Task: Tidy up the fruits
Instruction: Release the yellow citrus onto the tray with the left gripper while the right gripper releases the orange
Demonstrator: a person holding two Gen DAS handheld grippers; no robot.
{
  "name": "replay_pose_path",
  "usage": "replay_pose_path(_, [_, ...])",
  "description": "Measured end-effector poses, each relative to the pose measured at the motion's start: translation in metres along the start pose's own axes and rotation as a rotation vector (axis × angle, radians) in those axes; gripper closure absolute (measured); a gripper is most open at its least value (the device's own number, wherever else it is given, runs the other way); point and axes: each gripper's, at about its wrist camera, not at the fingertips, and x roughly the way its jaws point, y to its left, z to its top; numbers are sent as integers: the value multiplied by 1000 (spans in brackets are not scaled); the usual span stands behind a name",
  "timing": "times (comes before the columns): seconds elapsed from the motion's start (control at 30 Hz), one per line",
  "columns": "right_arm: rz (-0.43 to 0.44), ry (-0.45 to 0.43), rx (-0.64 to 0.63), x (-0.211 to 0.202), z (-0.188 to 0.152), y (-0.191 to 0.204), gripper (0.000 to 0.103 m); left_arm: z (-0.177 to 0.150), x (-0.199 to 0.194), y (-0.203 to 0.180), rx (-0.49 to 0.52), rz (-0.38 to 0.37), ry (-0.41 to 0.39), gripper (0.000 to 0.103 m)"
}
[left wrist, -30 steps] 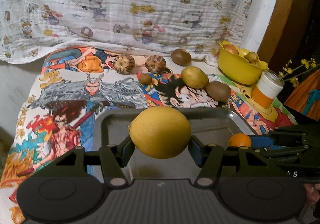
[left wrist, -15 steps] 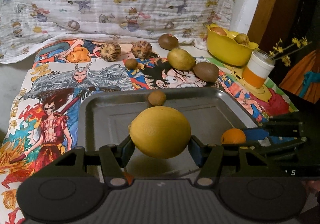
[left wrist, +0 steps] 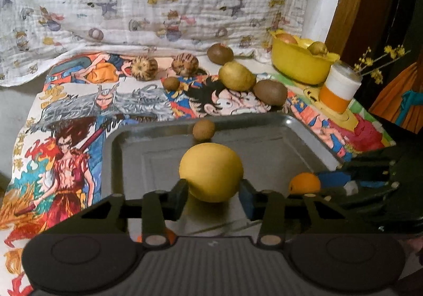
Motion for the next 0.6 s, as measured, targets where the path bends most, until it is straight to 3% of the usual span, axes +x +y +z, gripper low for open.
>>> replay_pose_path(0.23, [0,13,6,1,-2,-2,66,-3,5,-1,13,-2,24,57])
replay_pose_path(0.43, [1,0,-2,-3,-1,-2,63,-4,-3,0,12,-14,5,36])
replay_pose_path(0.6, [-2,-8,-3,-10,-1,-5,54,-5,-13,3,15,-14,-14,21])
